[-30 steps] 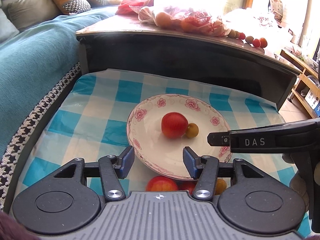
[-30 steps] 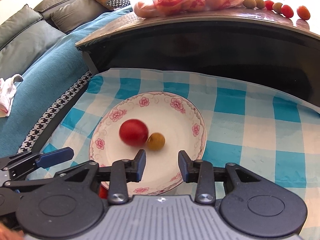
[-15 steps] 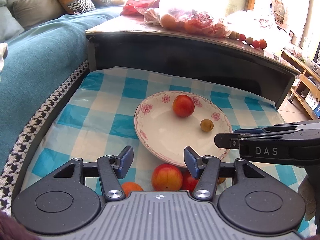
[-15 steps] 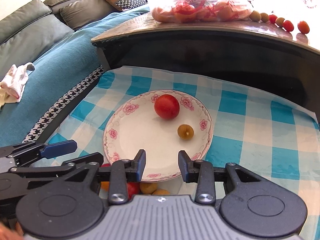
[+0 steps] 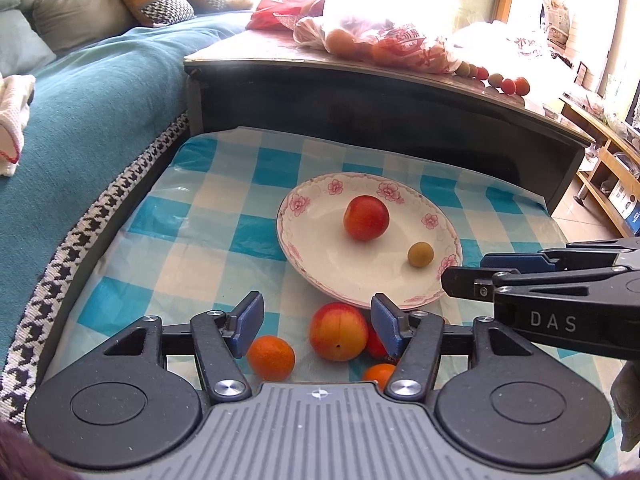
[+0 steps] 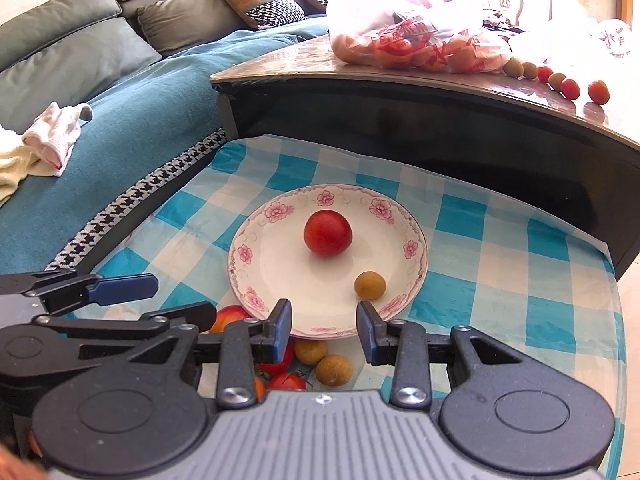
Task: Organize fruits
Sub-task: 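Move both tools back from the plate toward the tangerines in the fruit cluster, then grasp a tangerine with the left tool while the right tool grasps another tangerine, then carry the tangerines in both tools toward the white floral plate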
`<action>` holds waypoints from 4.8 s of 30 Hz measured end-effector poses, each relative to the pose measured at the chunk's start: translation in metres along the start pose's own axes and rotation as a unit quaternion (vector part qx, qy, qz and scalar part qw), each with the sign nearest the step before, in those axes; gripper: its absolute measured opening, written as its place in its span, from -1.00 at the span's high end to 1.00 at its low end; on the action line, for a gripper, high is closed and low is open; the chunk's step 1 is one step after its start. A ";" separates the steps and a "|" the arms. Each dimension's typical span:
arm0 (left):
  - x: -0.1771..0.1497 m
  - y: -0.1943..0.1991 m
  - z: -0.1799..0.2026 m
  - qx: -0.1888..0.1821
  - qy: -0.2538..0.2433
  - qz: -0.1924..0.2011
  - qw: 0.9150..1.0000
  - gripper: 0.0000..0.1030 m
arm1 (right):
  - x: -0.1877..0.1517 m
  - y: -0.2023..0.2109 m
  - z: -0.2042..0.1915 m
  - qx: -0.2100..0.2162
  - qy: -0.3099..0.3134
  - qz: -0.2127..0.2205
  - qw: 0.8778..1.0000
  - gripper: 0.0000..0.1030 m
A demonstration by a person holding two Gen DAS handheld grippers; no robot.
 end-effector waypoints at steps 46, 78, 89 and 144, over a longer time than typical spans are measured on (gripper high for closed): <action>-0.031 -0.006 -0.033 0.018 0.007 -0.047 0.999 -0.38 | -0.039 -0.014 -0.041 0.011 0.033 -0.082 0.996 0.08; -0.034 -0.031 -0.035 0.003 -0.010 -0.058 0.998 -0.41 | -0.060 -0.029 -0.047 0.071 0.049 -0.112 0.990 0.15; -0.032 -0.050 -0.023 0.018 -0.041 -0.056 0.997 0.14 | -0.063 -0.029 -0.031 0.073 0.025 -0.119 0.990 0.15; -0.068 -0.020 0.005 0.000 -0.101 -0.078 0.992 0.21 | -0.075 -0.012 -0.033 0.022 0.064 -0.118 0.991 0.15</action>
Point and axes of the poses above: each gripper's, at about its wrist camera, not at the fingertips, and y roughly against the way its jaws point, z to its right, x to its top, the point moved 1 cm from there along -y, roughly the way its jaws point, and after that the axes turned 8 degrees about -z, right-handed, at the moved point
